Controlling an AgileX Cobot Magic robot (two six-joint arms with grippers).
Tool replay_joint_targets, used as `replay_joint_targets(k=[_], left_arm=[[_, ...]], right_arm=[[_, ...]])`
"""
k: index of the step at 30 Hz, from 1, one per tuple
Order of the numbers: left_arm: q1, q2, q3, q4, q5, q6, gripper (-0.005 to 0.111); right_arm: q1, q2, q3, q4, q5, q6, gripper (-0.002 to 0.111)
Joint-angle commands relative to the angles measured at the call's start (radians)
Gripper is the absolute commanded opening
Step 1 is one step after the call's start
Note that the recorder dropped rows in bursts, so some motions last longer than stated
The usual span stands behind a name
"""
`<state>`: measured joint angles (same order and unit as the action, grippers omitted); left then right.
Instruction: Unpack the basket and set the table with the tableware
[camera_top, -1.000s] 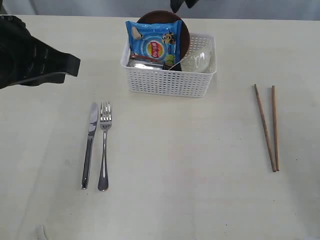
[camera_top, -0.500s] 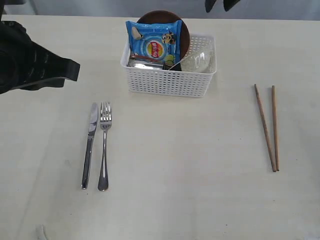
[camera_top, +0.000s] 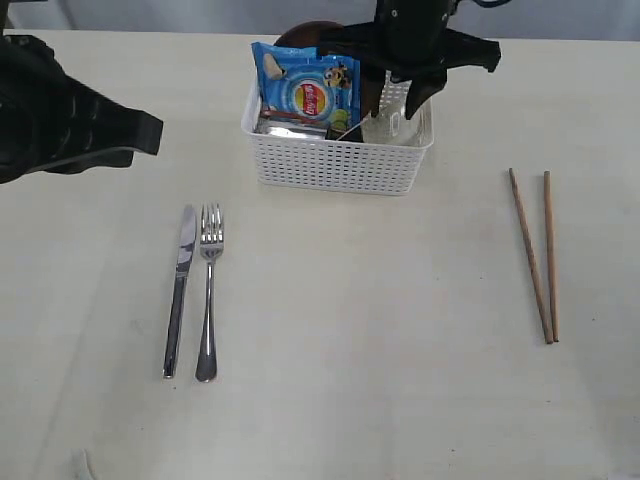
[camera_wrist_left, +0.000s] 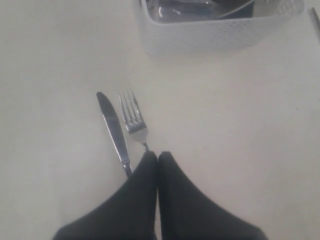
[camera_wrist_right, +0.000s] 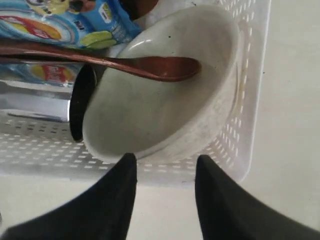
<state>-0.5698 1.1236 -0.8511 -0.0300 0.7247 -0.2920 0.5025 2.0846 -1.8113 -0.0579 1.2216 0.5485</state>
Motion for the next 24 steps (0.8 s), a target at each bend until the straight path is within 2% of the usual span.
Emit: replay_joint_targets(k=[1,14,24], left_arm=[[0.0,-0.007,0.006,-0.001,-0.009,0.007,0.0],[0.0,-0.007,0.006,-0.003,-0.009,0.007,0.0],[0.0,-0.007,0.006,-0.003,-0.009,0.007,0.0]], right_arm=[[-0.015,0.038,-0.002,-0.007,0.0,0.035,0.038],[-0.05,0.06,-0.105,-0.004,0.0,0.062,0.038],[-0.05,0.074,-0.105,0.008,0.0,0.062,0.038]])
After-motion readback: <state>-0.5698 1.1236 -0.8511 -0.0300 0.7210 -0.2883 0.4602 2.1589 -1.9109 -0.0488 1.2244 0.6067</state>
